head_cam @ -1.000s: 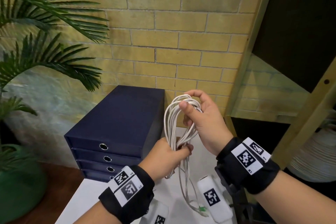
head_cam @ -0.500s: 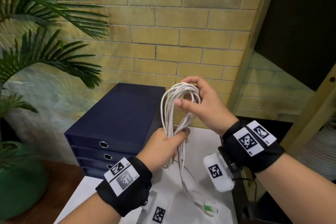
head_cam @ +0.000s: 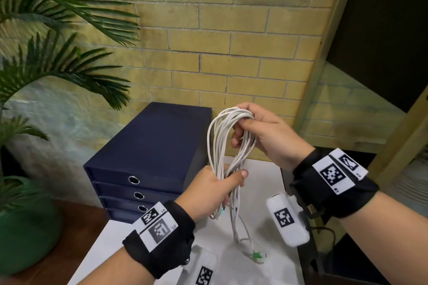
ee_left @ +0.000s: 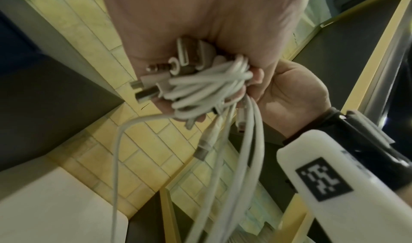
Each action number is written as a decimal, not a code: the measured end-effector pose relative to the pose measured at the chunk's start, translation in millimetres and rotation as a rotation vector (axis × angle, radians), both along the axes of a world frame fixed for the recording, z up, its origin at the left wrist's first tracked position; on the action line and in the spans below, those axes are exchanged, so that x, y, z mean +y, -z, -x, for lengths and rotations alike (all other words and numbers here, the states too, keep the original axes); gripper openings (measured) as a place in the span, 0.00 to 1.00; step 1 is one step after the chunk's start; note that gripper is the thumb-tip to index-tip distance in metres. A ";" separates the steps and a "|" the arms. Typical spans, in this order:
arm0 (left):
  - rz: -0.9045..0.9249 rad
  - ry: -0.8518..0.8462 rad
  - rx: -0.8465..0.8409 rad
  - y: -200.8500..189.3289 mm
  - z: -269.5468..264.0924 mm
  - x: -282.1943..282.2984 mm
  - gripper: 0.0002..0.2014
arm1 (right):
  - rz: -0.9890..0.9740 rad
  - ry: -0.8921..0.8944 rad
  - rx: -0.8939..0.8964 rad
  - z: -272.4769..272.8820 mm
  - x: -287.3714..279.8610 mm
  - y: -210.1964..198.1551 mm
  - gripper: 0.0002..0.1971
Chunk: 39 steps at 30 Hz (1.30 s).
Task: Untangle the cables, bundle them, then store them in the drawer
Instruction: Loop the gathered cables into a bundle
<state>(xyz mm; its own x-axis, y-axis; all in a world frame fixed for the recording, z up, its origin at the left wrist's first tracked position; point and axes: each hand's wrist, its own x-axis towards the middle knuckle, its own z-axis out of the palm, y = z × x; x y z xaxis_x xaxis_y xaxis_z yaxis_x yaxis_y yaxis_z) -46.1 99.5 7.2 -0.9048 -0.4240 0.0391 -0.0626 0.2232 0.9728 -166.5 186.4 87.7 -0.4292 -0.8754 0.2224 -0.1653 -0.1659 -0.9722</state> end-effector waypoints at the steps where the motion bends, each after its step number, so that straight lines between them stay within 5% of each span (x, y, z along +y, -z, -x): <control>1: -0.008 0.000 -0.002 1.6 0.0 1.4 0.16 | -0.006 0.003 -0.018 -1.0 0.0 0.2 0.10; 7: -0.022 -0.012 0.017 3.7 3.7 6.3 0.16 | 0.024 0.005 -0.155 -7.4 -1.6 1.7 0.08; 14: 0.022 0.084 -0.053 4.5 3.4 14.1 0.16 | 0.095 0.074 -0.254 -21.3 -7.8 4.3 0.22; 20: 0.091 0.129 -0.120 0.6 2.3 17.7 0.15 | 0.068 0.151 -0.145 -30.0 -10.2 5.9 0.07; 24: 0.121 0.164 -0.173 -3.2 1.2 16.7 0.15 | 0.054 0.116 -0.103 -32.1 -9.0 2.9 0.07; 32: 0.114 0.290 -0.188 -1.0 -3.4 15.2 0.17 | -0.076 -0.183 -0.298 -19.6 -0.8 -1.4 0.11; 39: 0.086 0.275 -0.176 -0.1 -7.6 11.5 0.16 | -0.019 -0.070 -0.131 -26.7 -5.8 -0.8 0.04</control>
